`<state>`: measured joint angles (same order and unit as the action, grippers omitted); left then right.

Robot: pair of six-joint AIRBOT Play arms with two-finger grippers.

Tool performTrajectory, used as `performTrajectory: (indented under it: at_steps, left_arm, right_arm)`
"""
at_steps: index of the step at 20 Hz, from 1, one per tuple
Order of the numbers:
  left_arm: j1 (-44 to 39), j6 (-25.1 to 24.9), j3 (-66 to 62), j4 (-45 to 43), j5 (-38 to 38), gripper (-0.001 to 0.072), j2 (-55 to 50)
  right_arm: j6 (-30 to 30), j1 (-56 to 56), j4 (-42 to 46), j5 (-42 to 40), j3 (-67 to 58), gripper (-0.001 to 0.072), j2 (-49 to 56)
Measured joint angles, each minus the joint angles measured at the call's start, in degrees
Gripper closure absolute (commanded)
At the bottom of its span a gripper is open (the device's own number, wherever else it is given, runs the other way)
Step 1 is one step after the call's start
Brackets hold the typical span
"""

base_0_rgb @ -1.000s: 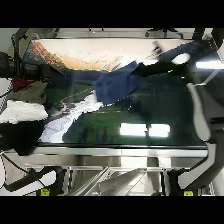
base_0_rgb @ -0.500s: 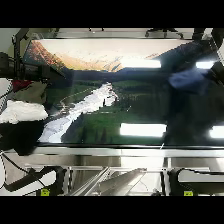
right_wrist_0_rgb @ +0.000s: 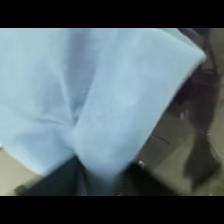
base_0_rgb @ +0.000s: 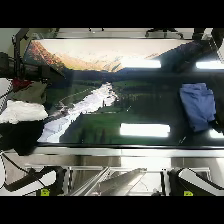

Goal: Fold the shirts.

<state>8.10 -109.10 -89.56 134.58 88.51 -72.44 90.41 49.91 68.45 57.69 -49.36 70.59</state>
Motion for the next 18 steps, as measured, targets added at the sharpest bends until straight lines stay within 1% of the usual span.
performTrajectory:
  at_steps: [1, 3, 4, 5, 6, 7, 8, 10, 13, 15, 18]
  left_arm:
    - [0.0, 0.0, 0.0, 0.0, 0.0, 0.0695, 0.0]
    - [0.0, 0.0, 0.0, 0.0, 0.0, 0.0695, 0.0]
    - [0.0, 0.0, 0.0, 0.0, 0.0, 0.0695, 0.0]
    - [0.0, 0.0, 0.0, 0.0, 0.0, 0.0695, 0.0]
    - [0.0, 0.0, 0.0, 0.0, 0.0, 0.0695, 0.0]
    - [0.0, 0.0, 0.0, 0.0, 0.0, 0.0695, 0.0]
    - [0.0, 0.0, -0.1, 0.1, 0.0, 0.0695, 0.0]
    - [0.5, 0.0, -0.9, 0.1, 0.1, 0.0695, 0.0]
    - [1.8, 0.0, -2.0, 0.1, 0.3, 0.0695, 0.7]
    - [2.7, 0.0, 0.1, 0.1, 0.3, 0.0695, 2.8]
    - [3.2, -0.4, 7.6, 0.0, 0.2, 0.0695, 8.4]
  right_arm:
    - [0.0, 1.0, 0.6, -0.2, 1.2, 0.0035, -0.9]
    - [-0.2, 2.6, 1.4, 1.0, 2.4, 0.0036, -2.1]
    - [-0.2, 3.2, 2.0, 2.5, 2.4, 0.005, -2.6]
    - [-0.3, 3.6, 2.5, 4.4, 1.9, 0.016, -3.1]
    - [-0.3, 3.8, 2.7, 6.8, 0.9, 0.0319, -3.6]
    - [-0.2, 3.9, 2.7, 9.4, -0.4, 0.0573, -4.2]
    - [0.0, 3.8, 2.6, 12.1, -2.0, 0.069, -4.9]
    - [0.4, 2.7, 0.1, 16.1, -4.5, 0.069, -7.1]
    - [-1.3, -2.4, -7.6, 19.9, -6.5, 0.069, -13.3]
    - [-1.7, -8.2, -11.3, 21.6, -7.0, 0.069, -18.1]
    - [-1.4, -20.5, -14.0, 22.1, -7.4, 0.069, -23.7]
